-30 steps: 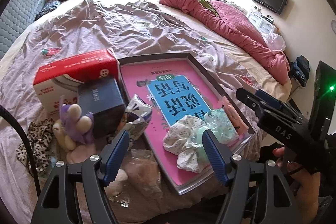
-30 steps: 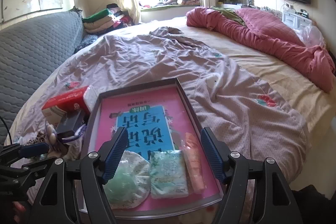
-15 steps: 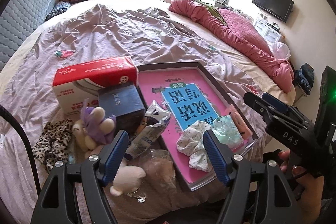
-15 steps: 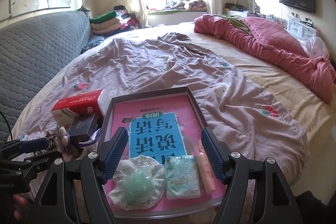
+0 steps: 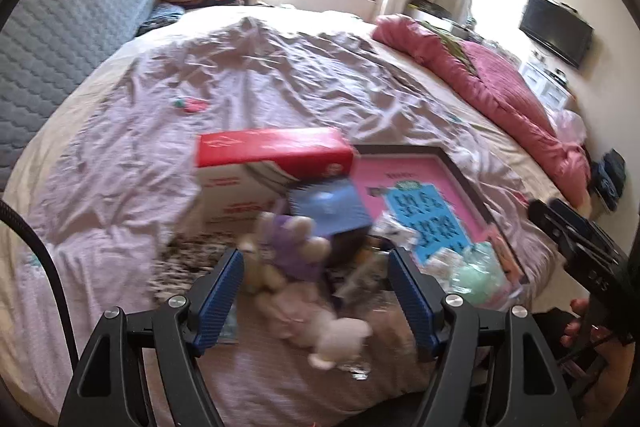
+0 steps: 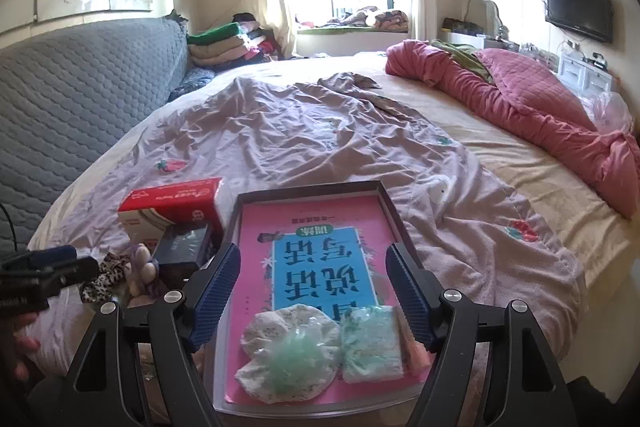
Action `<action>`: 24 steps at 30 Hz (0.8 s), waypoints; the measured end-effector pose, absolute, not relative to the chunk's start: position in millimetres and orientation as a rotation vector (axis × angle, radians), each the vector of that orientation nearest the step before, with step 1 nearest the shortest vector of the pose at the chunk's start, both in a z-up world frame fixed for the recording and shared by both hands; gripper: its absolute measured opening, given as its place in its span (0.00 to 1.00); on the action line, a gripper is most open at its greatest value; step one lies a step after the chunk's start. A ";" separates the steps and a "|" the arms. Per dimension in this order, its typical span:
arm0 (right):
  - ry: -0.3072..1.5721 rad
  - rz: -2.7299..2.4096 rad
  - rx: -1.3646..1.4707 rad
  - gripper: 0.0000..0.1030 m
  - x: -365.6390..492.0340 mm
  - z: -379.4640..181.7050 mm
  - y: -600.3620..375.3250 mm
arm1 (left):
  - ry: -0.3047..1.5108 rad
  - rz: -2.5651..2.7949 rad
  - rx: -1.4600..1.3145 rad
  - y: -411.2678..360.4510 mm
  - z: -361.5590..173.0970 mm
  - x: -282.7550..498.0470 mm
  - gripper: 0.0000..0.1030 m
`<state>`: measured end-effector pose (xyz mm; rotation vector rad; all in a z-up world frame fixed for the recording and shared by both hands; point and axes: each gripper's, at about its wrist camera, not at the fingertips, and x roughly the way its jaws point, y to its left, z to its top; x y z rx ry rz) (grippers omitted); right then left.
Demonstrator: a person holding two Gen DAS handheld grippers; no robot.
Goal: Organize soft objects
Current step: 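Move both open tools back toward the pile of soft items, then move the left tool to the leopard-print cloth while the right tool reaches the white purple-edged packet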
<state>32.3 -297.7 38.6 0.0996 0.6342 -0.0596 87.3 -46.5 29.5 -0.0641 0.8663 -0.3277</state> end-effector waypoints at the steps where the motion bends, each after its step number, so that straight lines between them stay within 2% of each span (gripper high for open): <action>1: 0.635 -0.057 0.096 0.74 32.5 39.2 -295.7 | 0.863 -0.317 -0.065 -41.8 30.0 88.0 0.71; 24: 0.659 0.020 0.084 0.74 40.7 52.5 -249.3 | 0.870 -0.183 -0.120 33.2 22.7 98.7 0.71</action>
